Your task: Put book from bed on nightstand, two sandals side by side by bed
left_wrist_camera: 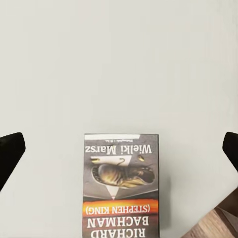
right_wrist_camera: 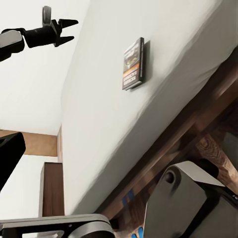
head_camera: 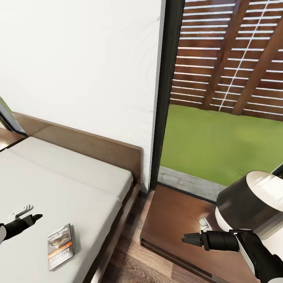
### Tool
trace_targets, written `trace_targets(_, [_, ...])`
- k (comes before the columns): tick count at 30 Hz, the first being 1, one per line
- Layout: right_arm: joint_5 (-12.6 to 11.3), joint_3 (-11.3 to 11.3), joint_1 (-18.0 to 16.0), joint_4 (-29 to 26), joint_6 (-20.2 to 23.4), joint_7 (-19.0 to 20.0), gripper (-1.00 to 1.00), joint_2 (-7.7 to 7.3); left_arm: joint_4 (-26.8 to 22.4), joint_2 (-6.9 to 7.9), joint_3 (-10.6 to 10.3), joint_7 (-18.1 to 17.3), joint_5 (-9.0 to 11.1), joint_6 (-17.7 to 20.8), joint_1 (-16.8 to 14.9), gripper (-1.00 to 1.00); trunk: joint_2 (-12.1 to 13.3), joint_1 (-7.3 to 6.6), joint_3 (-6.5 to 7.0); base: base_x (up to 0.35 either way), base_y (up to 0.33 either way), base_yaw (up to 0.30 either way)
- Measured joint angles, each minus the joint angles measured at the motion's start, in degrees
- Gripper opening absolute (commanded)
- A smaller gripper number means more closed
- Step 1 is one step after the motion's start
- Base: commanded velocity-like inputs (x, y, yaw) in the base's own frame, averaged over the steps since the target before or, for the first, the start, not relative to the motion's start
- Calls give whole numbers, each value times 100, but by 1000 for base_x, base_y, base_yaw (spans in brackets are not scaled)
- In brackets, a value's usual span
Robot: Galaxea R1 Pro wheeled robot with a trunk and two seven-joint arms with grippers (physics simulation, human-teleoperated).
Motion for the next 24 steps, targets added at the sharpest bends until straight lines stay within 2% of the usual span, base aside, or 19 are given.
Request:
trace_targets(5, [0,0,0,0,0,5,100,1,0,0,1,0,1,0,0,100,-201,110,-90,0,0,0])
trace_targets(16, [0,0,0,0,4,35,100,1,0,0,1,0,1,2,0,100,-203,111,-93,0,0,0])
trace_targets(24, [0,0,0,0,2,35,100,0,0,0,1,0,1,-1,0,100,-203,111,-150,0,0,0])
